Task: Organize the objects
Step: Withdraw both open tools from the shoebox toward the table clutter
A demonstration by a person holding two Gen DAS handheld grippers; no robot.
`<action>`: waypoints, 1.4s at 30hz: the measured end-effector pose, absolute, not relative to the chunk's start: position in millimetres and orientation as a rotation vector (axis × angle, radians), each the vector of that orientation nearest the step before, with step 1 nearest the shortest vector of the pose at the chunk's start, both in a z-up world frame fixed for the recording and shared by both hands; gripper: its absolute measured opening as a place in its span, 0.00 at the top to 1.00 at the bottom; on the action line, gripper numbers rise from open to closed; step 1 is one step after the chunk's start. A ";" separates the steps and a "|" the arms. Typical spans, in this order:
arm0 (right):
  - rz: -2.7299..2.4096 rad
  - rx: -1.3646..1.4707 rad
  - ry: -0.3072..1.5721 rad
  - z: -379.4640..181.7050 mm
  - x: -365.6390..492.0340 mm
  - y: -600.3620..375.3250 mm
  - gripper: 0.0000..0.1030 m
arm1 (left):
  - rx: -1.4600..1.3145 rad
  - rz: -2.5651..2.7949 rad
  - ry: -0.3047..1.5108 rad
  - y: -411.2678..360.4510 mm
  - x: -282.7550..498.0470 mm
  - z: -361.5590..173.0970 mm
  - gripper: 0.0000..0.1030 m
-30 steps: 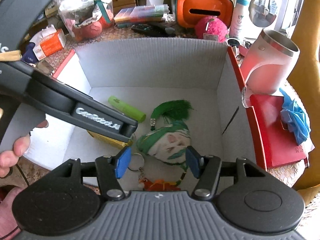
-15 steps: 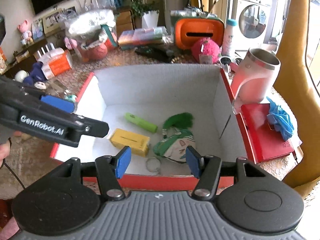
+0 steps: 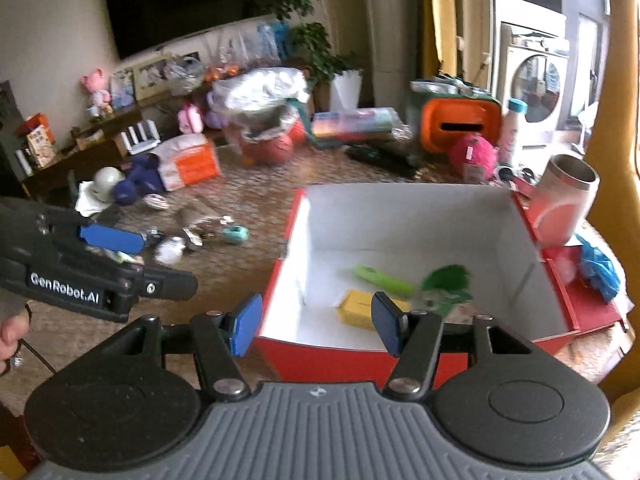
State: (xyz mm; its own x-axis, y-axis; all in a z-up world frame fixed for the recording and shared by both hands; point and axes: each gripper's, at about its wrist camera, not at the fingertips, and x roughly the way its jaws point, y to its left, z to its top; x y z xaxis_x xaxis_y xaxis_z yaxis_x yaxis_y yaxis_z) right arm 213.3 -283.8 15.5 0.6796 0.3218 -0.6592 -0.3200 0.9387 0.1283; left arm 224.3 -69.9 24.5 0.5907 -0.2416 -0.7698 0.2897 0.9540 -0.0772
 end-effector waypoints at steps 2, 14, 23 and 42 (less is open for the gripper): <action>0.376 0.010 0.737 16.0 208.4 -271.5 0.41 | 0.049 -0.298 0.884 -53.0 215.3 22.5 0.17; 0.467 0.016 0.707 8.0 184.3 -205.7 0.31 | 0.003 -0.150 0.834 45.5 171.9 8.4 0.05; 0.514 0.018 0.735 -12.0 186.0 -168.9 0.23 | -0.081 -0.022 0.804 102.7 162.3 -10.3 0.01; 0.558 -0.036 0.819 -47.4 214.3 -124.0 0.23 | -0.154 0.155 0.822 154.7 202.4 -56.4 0.00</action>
